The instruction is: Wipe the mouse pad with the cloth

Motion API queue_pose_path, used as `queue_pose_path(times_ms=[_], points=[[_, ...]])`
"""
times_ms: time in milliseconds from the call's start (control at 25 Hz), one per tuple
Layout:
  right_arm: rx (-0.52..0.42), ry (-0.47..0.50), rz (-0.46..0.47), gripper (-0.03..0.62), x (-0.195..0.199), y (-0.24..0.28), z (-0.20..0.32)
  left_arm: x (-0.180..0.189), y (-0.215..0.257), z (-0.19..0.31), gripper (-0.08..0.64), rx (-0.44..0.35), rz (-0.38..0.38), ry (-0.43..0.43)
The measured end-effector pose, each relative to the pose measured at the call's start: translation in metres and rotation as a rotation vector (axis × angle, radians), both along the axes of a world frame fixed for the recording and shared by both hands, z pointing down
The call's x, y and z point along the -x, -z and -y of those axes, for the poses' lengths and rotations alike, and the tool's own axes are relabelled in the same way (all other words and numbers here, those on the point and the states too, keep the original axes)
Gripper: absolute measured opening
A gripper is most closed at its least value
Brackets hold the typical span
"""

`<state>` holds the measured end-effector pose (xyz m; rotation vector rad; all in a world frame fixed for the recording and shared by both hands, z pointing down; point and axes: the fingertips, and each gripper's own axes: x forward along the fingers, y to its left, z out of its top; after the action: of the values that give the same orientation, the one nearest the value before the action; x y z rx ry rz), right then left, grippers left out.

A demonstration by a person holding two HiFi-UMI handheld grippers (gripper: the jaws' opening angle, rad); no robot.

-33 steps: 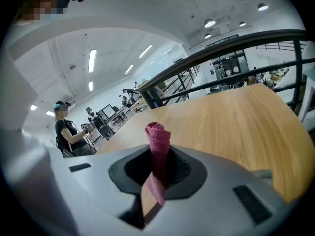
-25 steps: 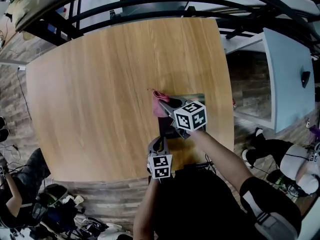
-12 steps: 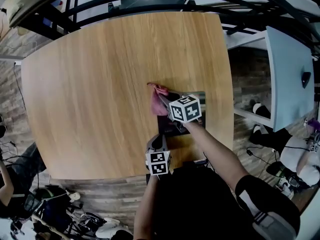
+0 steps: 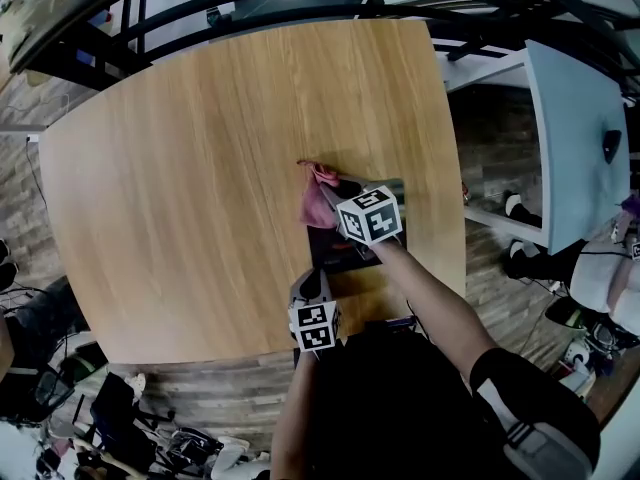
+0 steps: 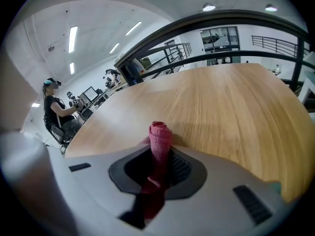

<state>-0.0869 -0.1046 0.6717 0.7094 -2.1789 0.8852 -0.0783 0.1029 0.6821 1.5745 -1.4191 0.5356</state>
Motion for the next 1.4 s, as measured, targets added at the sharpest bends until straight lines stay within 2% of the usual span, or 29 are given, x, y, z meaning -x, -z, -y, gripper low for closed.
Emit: queue_pose_path(times_ms=[200,560,880,1200,1400], points=[[-0.01,-0.034,-0.012,0.066,-0.021,0.0,0.01,0.005,0.007,0.008,0.023,-0.021,0.005,0.002],[-0.025,-0.112,-0.043,0.066,-0.072,-0.003,0.032,0.019,0.004,0.011,0.023,-0.009,0.029,-0.007],[-0.056,-0.151,-0.091,0.066,-0.13,-0.012,0.049,0.027,-0.005,0.013,0.023,0.002,0.015,0.042],[-0.082,-0.209,-0.13,0.066,-0.193,-0.012,0.054,0.008,-0.006,0.009,0.023,0.003,0.026,0.023],[-0.11,-0.231,-0.19,0.066,-0.207,-0.009,0.056,0.015,-0.004,0.012,0.023,0.001,0.025,0.02]])
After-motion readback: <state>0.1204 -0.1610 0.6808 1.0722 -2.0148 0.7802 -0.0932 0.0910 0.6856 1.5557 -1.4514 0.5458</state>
